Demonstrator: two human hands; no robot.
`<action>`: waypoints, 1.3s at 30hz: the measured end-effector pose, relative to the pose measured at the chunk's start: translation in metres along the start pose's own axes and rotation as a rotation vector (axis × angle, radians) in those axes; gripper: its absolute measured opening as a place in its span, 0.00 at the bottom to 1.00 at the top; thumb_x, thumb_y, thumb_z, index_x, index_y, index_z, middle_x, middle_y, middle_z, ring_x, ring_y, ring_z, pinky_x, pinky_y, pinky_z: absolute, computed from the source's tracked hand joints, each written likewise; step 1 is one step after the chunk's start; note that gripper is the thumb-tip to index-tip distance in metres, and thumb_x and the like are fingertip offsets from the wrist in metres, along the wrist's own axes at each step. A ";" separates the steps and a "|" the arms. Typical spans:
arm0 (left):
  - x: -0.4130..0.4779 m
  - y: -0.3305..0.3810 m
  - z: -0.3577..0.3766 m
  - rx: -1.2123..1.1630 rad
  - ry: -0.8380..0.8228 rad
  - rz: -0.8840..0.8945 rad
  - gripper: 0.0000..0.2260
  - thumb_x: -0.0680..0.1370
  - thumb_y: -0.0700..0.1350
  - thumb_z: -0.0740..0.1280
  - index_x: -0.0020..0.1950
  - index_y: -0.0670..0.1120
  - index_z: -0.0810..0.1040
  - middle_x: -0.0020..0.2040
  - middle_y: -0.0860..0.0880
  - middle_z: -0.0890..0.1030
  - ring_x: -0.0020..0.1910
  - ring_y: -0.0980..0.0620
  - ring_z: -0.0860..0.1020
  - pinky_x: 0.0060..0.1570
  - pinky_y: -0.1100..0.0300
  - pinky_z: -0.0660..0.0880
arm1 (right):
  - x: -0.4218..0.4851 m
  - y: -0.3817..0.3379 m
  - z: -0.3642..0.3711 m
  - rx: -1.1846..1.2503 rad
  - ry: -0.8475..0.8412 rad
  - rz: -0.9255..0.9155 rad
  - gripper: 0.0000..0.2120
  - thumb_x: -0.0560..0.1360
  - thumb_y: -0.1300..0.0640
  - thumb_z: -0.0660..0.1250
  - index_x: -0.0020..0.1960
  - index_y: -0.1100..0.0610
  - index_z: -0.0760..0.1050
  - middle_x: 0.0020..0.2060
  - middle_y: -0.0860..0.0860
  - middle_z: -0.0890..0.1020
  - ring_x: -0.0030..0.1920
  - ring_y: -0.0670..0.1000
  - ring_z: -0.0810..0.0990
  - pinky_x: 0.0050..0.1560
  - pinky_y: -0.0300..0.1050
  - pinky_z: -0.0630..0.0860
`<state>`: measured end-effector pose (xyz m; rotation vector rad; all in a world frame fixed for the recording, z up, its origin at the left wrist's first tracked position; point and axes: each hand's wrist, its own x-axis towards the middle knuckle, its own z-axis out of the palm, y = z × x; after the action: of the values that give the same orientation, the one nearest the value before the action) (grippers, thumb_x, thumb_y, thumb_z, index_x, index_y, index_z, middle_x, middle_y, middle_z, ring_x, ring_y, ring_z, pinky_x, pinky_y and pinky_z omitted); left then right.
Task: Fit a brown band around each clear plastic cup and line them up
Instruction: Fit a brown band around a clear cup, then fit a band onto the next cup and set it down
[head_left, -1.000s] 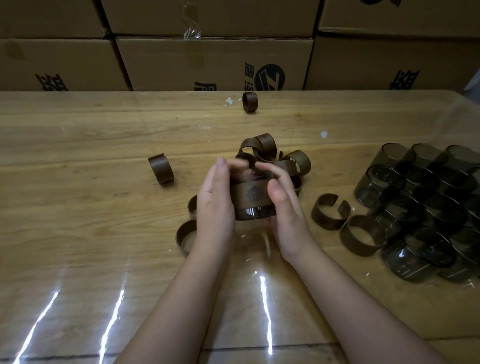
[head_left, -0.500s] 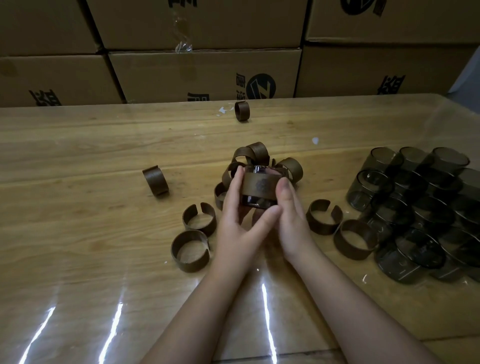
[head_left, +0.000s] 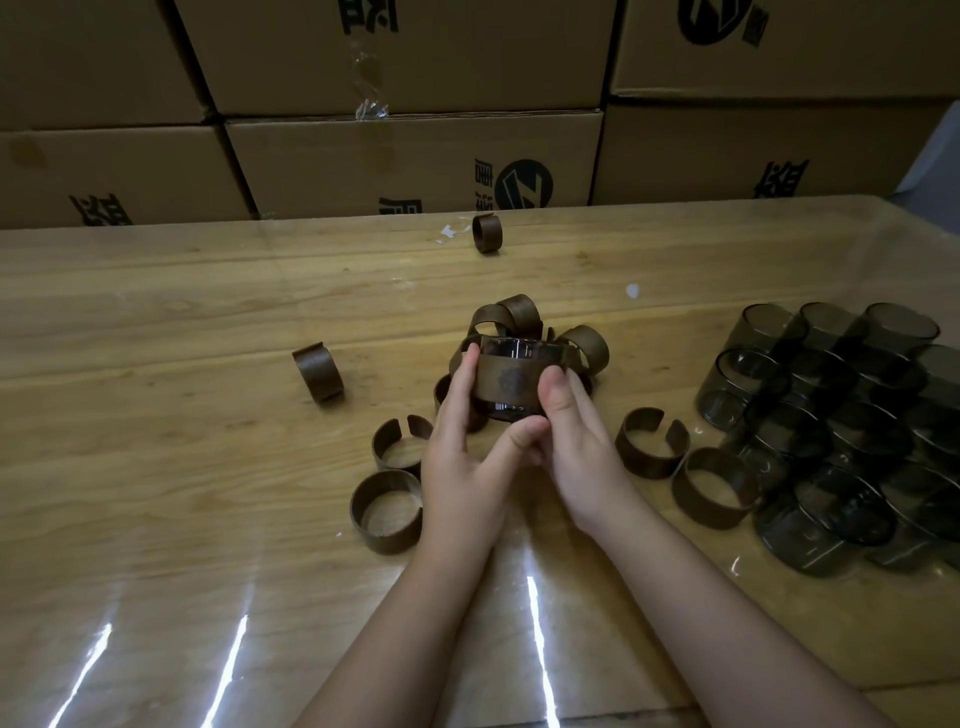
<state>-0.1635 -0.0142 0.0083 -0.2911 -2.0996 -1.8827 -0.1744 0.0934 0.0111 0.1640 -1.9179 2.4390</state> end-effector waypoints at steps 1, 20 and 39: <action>0.000 -0.001 0.000 -0.012 -0.002 -0.010 0.31 0.67 0.58 0.69 0.68 0.65 0.63 0.71 0.53 0.71 0.70 0.57 0.69 0.70 0.50 0.67 | 0.000 0.000 0.000 -0.029 -0.002 0.001 0.24 0.70 0.38 0.58 0.61 0.49 0.71 0.47 0.41 0.83 0.49 0.39 0.82 0.43 0.33 0.77; 0.096 0.048 -0.011 0.350 -0.430 -0.150 0.25 0.73 0.56 0.71 0.69 0.56 0.70 0.57 0.57 0.74 0.53 0.59 0.74 0.46 0.66 0.73 | 0.000 0.000 -0.007 -0.161 0.259 -0.147 0.24 0.74 0.38 0.57 0.70 0.35 0.61 0.63 0.39 0.73 0.58 0.42 0.78 0.53 0.41 0.78; 0.230 -0.059 -0.050 0.597 -0.004 -0.376 0.08 0.75 0.45 0.72 0.47 0.46 0.73 0.48 0.47 0.78 0.47 0.49 0.77 0.48 0.53 0.78 | 0.011 0.029 0.000 -0.496 0.084 0.070 0.09 0.80 0.54 0.62 0.49 0.39 0.74 0.38 0.41 0.80 0.41 0.37 0.79 0.39 0.30 0.75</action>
<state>-0.3939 -0.0826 0.0402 0.2523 -2.7321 -1.3083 -0.1878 0.0860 -0.0158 -0.0220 -2.4417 1.8867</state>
